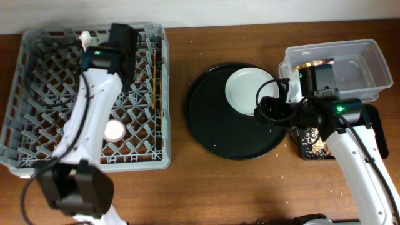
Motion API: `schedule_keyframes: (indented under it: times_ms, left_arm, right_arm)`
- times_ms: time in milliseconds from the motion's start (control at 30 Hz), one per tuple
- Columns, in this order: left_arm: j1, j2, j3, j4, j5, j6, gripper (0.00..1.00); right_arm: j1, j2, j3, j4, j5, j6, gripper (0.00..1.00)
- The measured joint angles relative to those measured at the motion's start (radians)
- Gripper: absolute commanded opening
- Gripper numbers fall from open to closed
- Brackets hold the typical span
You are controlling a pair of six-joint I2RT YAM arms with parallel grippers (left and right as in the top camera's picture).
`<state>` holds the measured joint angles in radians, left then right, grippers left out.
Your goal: Sort waste into correct bins and load items into the dishwasher rack
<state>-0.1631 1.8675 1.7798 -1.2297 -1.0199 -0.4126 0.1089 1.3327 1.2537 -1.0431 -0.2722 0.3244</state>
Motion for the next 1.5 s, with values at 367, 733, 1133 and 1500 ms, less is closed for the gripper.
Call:
schedule_keyframes:
  times_ms: [367, 733, 1133, 1500]
  left_arm:
    - [0.092, 0.285, -0.024, 0.072, -0.383, -0.053, 0.00]
    - [0.002, 0.315, -0.023, -0.037, -0.251, -0.066, 0.41]
    - [-0.167, 0.090, 0.173, 0.073, 0.846, 0.121, 0.51]
    - [-0.399, 0.422, 0.058, 0.562, 1.230, 0.102, 0.47]
  right_arm:
    - [0.000, 0.000, 0.000, 0.000, 0.000, 0.000, 0.98]
    - [0.000, 0.000, 0.000, 0.009, 0.000, 0.000, 0.98]
    - [0.000, 0.000, 0.000, 0.010, 0.000, 0.001, 0.98]
    - [0.000, 0.002, 0.000, 0.003, 0.000, 0.001, 0.98]
